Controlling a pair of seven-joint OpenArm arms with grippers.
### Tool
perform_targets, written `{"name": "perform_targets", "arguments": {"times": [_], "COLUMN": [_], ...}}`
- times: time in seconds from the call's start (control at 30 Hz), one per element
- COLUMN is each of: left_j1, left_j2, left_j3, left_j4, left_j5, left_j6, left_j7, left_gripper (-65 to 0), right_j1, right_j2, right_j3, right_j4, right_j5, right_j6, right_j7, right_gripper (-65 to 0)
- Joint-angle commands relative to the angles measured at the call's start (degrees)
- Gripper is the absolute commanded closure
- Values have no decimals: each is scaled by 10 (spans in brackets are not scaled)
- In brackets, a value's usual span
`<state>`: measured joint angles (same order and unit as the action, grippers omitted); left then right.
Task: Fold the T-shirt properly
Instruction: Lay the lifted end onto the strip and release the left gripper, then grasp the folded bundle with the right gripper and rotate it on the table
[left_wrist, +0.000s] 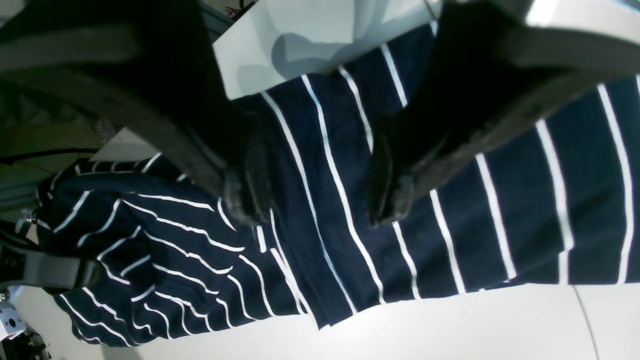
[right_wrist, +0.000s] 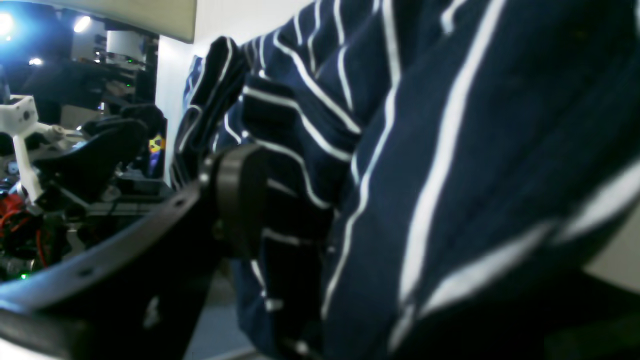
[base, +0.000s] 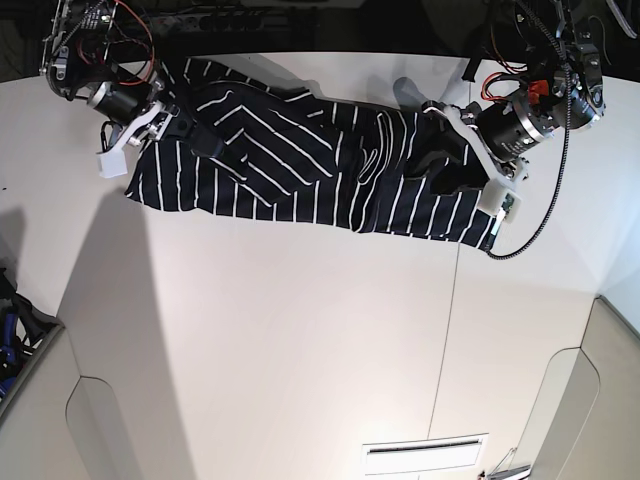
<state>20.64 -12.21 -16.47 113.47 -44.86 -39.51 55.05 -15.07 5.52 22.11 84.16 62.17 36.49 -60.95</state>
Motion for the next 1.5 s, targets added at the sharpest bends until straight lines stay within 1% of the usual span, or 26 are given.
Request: {"name": "perform_targets", "arguments": {"times": [0.0,0.07,0.1,0.13,0.23,0.27,0.3,0.4,0.47,0.57,0.63,0.8,1.0,1.1,1.2,1.27,1.33,1.4,1.47], "left_j1": [-2,-1,-1,-1,-1,-2,-1,-2,-2,-2,-2,-1,1,9,18,23,24,24,24], "left_j2": [-3,-3,-3,-3,-3,-3,-3,-3,-3,-3,-4,-3,-3,-3,-2,0,2,1,1], "left_j3": [-2,-2,-2,-2,-2,-2,-2,-2,-2,-2,-2,-18,-45,-44,-44,-42,-34,-21,-7], "left_j4": [8,8,8,8,8,8,8,12,23,45,50,49,49,43,26,5,-24,-57,-86], "left_j5": [-12,-12,-12,-12,-12,-12,-19,-77,-104,-103,-92,-24,-21,-22,-23,-23,-25,-25,-25], "left_j6": [-5,-5,-5,-5,-5,-5,-5,-5,-5,-5,-5,-5,-5,-5,-5,-5,-5,-5,-5], "left_j7": [-12,-12,-12,-12,-12,-12,-10,11,18,18,18,18,17,17,15,12,8,4,0], "left_gripper": [-350,-350,-350,-350,-350,-350,-350,-350,-350,-350,-350,-350,-350,-350,-350,-350,-350,-350,-350], "right_j1": [4,13,16,18,21,22,23,28,33,33,33,34,48,63,86,105,128,146,160], "right_j2": [-2,-2,-2,-2,-2,-2,-2,-1,2,15,27,76,146,173,193,202,201,197,187], "right_j3": [-2,-2,-3,-4,-13,-17,-21,-24,-23,-19,-9,30,81,95,97,97,97,92,82], "right_j4": [3,3,3,3,3,3,3,3,3,6,12,38,45,45,45,47,55,72,98], "right_j5": [-5,-20,-22,-22,-22,-24,-24,-40,-50,-45,-46,-48,-47,-43,-31,-17,-11,-11,-12], "right_j6": [-2,-3,-3,-3,-3,-3,-3,-3,-3,-3,-3,-3,-7,-7,-9,-9,-8,-9,-9], "right_j7": [-8,-8,-7,-7,-5,-5,-5,1,1,1,1,1,-6,-10,-27,-43,-58,-60,-60], "right_gripper": [-351,-325,-289,-239,-51,0,0,0,0,0,0,0,0,0,0,0,0,0,0]}}
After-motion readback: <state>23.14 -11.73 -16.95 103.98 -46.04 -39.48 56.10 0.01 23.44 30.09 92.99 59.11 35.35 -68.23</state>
